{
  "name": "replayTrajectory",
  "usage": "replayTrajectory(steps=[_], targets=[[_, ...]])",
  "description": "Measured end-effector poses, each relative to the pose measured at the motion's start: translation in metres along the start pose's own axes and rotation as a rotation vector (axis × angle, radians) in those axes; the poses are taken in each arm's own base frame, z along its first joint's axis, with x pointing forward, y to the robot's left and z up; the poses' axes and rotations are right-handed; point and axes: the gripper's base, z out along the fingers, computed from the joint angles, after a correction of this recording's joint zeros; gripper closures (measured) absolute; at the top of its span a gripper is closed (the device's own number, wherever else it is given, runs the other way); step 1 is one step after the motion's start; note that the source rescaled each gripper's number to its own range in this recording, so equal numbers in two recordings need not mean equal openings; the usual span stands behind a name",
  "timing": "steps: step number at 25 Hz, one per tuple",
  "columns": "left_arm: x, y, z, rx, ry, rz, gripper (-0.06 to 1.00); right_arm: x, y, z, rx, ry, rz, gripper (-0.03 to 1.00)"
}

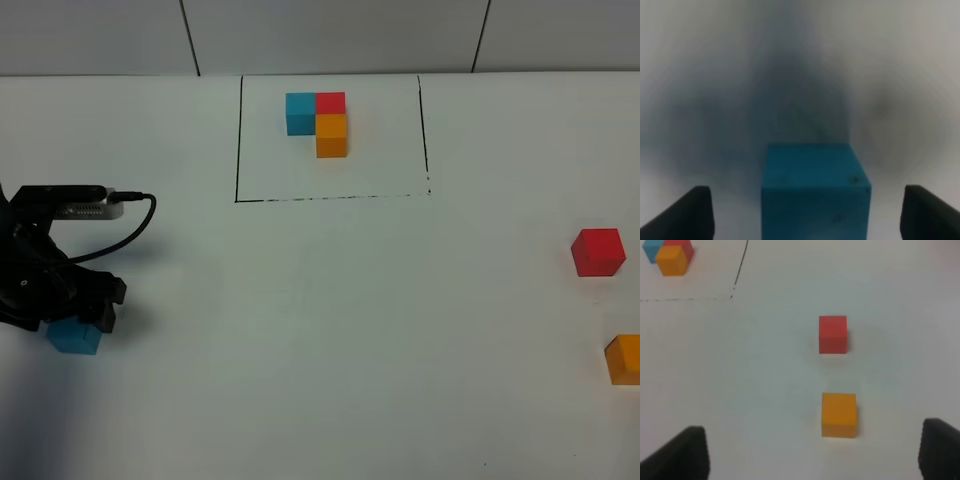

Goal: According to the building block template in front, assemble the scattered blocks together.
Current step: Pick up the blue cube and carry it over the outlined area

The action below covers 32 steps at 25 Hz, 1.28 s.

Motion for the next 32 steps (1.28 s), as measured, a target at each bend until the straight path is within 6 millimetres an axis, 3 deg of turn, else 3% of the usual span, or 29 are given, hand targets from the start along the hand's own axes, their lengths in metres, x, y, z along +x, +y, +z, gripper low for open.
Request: replayTrajectory(steps=[5, 7, 9, 11, 12, 15, 18, 23, 26, 28, 32], targets=[[0.001, 0.0, 0.003, 0.0, 0.002, 0.0, 0.24, 0.0, 0.0, 0.0, 0.0, 0.0, 0.0, 0.26], [0.001, 0.0, 0.003, 0.0, 0.002, -0.001, 0.34, 0.0, 0.0, 0.0, 0.0, 0.0, 0.0, 0.26], [0.001, 0.0, 0.003, -0.001, 0.002, 0.001, 0.52, 0.0, 0.0, 0.0, 0.0, 0.0, 0.0, 0.26], [0.001, 0.001, 0.003, -0.005, 0.002, 0.006, 0.84, 0.0, 0.0, 0.0, 0.0, 0.0, 0.0, 0.26], [0.001, 0.001, 0.003, -0.005, 0.003, 0.007, 0.94, 0.0, 0.0, 0.0, 0.0, 0.0, 0.0, 0.26], [0.001, 0.0, 0.001, -0.004, 0.02, 0.008, 0.93, 0.0, 0.0, 0.0, 0.0, 0.0, 0.0, 0.26], [-0.012, -0.007, -0.019, 0.001, 0.016, 0.078, 0.93, 0.0, 0.0, 0.0, 0.0, 0.0, 0.0, 0.26], [-0.038, -0.049, -0.07, 0.018, 0.003, 0.461, 0.93, 0.0, 0.0, 0.0, 0.0, 0.0, 0.0, 0.26], [-0.052, -0.075, -0.09, 0.027, 0.009, 0.627, 0.93, 0.0, 0.0, 0.0, 0.0, 0.0, 0.0, 0.26], [-0.063, -0.091, -0.096, 0.023, 0.015, 0.729, 0.93, 0.0, 0.0, 0.0, 0.0, 0.0, 0.0, 0.26], [-0.085, -0.123, -0.086, -0.018, 0.078, 0.931, 0.93, 0.0, 0.0, 0.0, 0.0, 0.0, 0.0, 0.26]])
